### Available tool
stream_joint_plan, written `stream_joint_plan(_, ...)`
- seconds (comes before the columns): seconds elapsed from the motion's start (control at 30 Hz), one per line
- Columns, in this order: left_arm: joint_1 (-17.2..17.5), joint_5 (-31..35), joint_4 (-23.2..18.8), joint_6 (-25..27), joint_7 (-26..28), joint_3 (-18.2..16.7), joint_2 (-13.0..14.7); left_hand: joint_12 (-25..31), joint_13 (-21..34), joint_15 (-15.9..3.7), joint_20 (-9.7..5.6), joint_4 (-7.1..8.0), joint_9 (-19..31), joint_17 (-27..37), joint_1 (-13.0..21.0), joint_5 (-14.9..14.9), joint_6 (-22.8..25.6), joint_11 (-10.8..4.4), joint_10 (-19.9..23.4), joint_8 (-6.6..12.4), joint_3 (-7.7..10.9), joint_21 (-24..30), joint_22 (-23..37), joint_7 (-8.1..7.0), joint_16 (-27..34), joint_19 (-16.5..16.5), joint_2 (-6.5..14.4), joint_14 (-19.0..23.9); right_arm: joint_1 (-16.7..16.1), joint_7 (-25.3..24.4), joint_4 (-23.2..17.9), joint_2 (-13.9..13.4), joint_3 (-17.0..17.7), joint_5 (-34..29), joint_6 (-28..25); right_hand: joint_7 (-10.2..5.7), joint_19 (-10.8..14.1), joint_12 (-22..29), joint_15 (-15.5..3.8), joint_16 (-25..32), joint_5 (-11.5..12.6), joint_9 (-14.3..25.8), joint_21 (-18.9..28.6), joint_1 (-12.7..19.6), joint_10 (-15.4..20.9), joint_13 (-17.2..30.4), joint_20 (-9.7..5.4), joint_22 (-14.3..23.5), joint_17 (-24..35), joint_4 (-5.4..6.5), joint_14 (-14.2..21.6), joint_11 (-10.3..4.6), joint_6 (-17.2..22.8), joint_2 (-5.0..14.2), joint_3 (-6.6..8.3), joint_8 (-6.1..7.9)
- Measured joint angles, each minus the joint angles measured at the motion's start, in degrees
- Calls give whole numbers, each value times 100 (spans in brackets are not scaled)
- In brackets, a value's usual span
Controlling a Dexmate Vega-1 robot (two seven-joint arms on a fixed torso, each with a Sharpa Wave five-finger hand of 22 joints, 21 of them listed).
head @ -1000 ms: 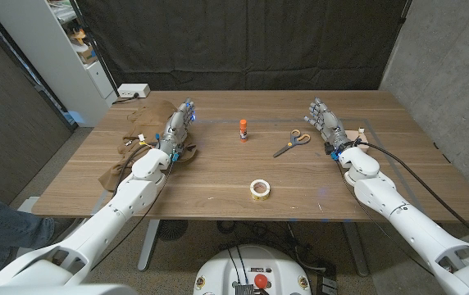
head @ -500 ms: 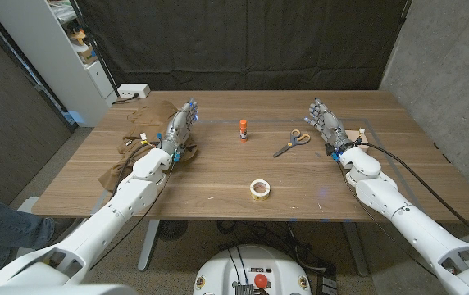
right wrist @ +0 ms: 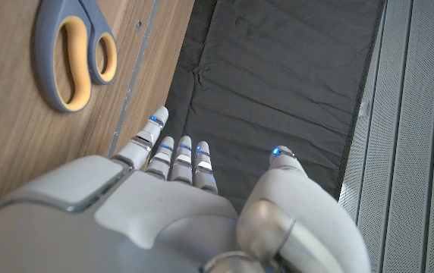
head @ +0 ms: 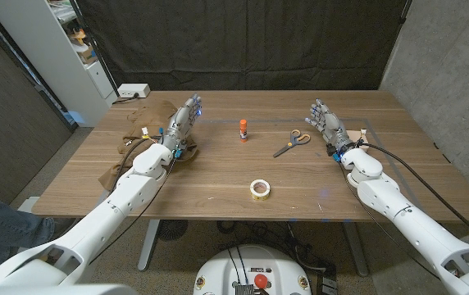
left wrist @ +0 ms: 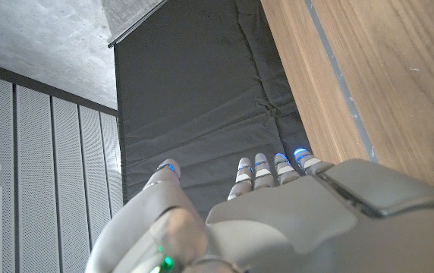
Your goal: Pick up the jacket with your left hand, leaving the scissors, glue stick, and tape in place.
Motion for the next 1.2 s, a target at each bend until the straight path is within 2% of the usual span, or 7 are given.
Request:
stream_joint_plan(0.67,127,54,-376,-218,-68,-115,159,0,1,4,21,-25,0,-15,45,0,11,-20,20,0,24,0,-1,-12,0,22,45,66,-34,-76,-64,-6,26,-17,3,-30,0,0,0,0,-1,-42,-68,0,-1,1,0,-1,-27,0,-1,0,30,0,0,0)
stream_joint_plan(1.2,405,203,-696,-744,-113,-287,342,0,2,43,20,-41,-1,-15,45,-28,61,-21,81,0,8,0,-1,-22,0,21,45,105,94,-43,91,114,-46,-50,50,-30,-1,0,0,0,-4,-53,-110,0,-1,1,0,-1,-53,0,-1,-1,30,0,0,0)
